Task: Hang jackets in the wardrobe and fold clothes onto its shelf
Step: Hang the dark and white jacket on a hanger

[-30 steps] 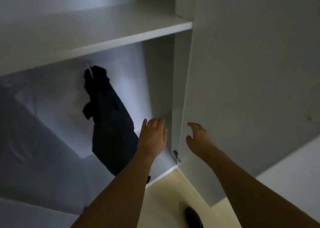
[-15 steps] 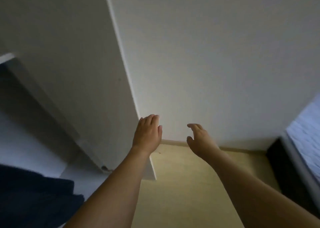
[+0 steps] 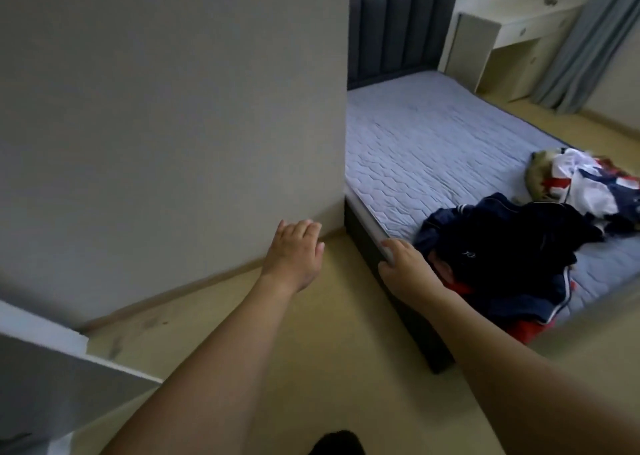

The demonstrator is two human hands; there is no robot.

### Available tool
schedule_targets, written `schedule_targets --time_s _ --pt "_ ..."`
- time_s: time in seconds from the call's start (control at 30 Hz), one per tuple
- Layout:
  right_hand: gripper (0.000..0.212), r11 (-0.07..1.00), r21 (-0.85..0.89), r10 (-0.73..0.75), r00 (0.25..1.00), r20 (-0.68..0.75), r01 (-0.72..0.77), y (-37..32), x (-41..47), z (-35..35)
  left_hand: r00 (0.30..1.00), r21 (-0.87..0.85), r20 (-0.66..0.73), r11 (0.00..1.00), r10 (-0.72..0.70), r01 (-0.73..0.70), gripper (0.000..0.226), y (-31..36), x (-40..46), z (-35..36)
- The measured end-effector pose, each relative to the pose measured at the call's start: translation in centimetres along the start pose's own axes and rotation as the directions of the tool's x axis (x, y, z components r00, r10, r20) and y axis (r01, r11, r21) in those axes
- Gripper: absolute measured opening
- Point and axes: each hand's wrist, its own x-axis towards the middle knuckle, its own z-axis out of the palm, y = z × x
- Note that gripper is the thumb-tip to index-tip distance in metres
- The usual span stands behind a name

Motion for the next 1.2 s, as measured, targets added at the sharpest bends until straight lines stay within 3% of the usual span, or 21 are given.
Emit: schedule_targets --time_s 0.3,0.57,0.73,0.9,1.03,1.13,1.2 --pt "0.051 0.992 0.026 0.129 0.989 -0.067 -0.127 16.1 7.3 -9.5 0.990 -0.064 0.121 0.996 0.070 -0.063 0.047 14.6 13.8 8.0" --pt "0.051 0.954 0.095 0.297 0.943 -0.146 -0.286 34.4 9.6 -22.6 0.930 -0.161 0.142 0.935 0.339 -0.316 0.046 36.8 27.3 11.4" --pt "0.050 0.929 0.164 0.360 0.914 -0.186 -0.333 48.2 9.6 -30.6 0.930 -0.173 0.105 0.927 0.353 -0.333 0.049 51.4 33.9 14.2" --pt "0.050 0.911 0.186 0.401 0.897 -0.188 -0.368 60.6 9.7 -39.4 0.911 -0.168 0.173 0.923 0.375 -0.347 0.048 64.4 38.0 15.6" --pt "0.046 0.907 0.221 0.399 0.900 -0.177 -0.359 67.0 13.9 -44.9 0.926 -0.247 0.186 0.928 0.329 -0.280 0.047 71.7 42.6 15.5" --pt "0.048 0.922 0.217 0.354 0.926 -0.133 -0.322 70.8 18.5 -47.4 0.962 -0.447 0.228 0.894 0.150 -0.033 0.045 75.7 47.6 15.8" --pt "0.047 0.926 0.223 0.333 0.938 -0.097 -0.306 73.8 21.9 -48.8 0.955 -0.507 0.276 0.860 0.106 0.051 0.044 77.9 51.4 17.1"
